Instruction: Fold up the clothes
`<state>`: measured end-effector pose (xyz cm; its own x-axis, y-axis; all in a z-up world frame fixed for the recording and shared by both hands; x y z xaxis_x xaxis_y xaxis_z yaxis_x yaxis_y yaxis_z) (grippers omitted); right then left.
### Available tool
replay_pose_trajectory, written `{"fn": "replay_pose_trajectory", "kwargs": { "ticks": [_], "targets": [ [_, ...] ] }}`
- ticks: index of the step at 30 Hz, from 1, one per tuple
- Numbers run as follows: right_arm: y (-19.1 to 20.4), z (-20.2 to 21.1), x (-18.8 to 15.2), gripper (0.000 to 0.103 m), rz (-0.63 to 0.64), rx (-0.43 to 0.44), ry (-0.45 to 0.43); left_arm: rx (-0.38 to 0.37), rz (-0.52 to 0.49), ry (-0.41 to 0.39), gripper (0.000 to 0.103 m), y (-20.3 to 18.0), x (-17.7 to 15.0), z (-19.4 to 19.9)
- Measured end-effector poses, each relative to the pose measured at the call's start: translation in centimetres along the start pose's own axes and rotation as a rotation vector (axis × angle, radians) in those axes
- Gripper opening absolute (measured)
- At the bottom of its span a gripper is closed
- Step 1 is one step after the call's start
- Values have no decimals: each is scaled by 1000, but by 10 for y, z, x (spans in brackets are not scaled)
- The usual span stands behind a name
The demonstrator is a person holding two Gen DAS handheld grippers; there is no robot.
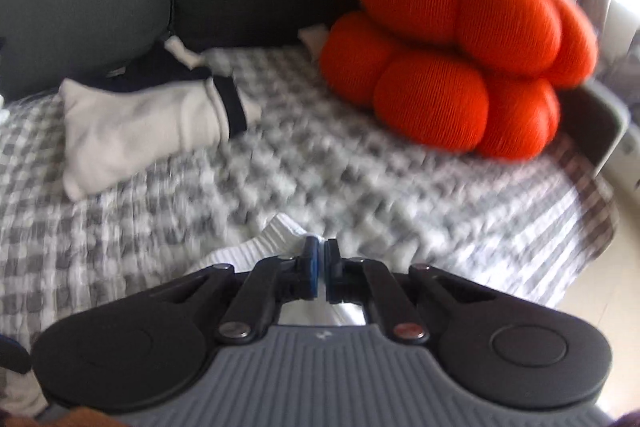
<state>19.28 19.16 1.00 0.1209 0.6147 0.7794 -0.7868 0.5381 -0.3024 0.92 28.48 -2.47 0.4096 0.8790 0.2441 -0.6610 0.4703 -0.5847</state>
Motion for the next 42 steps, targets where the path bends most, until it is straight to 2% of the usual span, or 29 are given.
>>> {"fn": "replay_pose_trajectory", "kwargs": {
  "ticks": [4, 6, 8, 12, 13, 14, 15, 16, 18, 19, 20, 22, 26, 29, 30, 32, 35, 39, 42],
  "targets": [
    [4, 13, 12, 3, 40, -73, -107, -9, 5, -7, 1, 0, 3, 4],
    [2, 9, 11, 3, 25, -84, -119, -18, 18, -7, 1, 2, 5, 6],
    [0, -3, 5, 3, 18, -101, -74, -27, 31, -6, 1, 4, 7, 8],
    [3, -38, -15, 3, 55, -161, 73, -45, 57, -5, 4, 7, 11, 11],
    [4, -41, -18, 3, 64, -161, 86, -50, 64, -5, 14, 8, 12, 12],
    [4, -40, -19, 4, 58, -163, 79, -86, 80, 18, 34, 8, 11, 10],
    [1, -37, -17, 6, 36, -162, 68, -101, 90, 25, 42, 8, 10, 10],
    [-3, -34, -14, 12, -8, -148, 58, -101, 91, 15, 50, 7, 9, 11],
    [-15, -25, -7, 20, -85, -132, 36, -126, 98, 19, 51, 5, 8, 9],
    [-19, -21, -4, 33, -108, -134, 23, -139, 101, 21, 54, 4, 8, 8],
    [-22, -16, -1, 41, -128, -139, 10, -165, 109, 40, 60, 3, 8, 6],
    [-29, -4, 1, 41, -153, -144, -7, -199, 112, 66, 64, -1, 6, 0],
    [-42, 24, -14, 42, -235, -160, 10, -188, 84, 38, 64, -11, 7, -9],
    [-55, 48, -33, 42, -323, -160, 45, -174, 35, 40, 59, -20, 10, -22],
    [-61, 58, -41, 42, -363, -151, 63, -174, -3, 48, 55, -24, 10, -26],
    [-72, 79, -57, 42, -437, -129, 100, -145, -78, 57, 23, -29, 9, -31],
    [-90, 114, -78, 42, -496, -127, 134, -98, -133, 36, 17, -32, 8, -32],
    [-117, 163, -94, 42, -553, -202, 115, -29, -201, -36, 13, -37, 10, -22],
    [-136, 195, -107, 42, -621, -257, 87, -9, -200, -69, 11, -32, 19, -15]
  ]
}}
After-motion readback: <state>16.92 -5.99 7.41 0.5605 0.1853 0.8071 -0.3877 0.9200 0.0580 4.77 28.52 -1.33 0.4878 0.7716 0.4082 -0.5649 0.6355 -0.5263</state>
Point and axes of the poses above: each gripper's, at about its wrist camera, not at the fingertips, and z roughly against the way its jaws point, y to its left, x to its top, the point moved 3 cm from there along -z, roughly the way its jaws point, and after that the axes turned 10 degrees about -x, right-handed, at the moved point
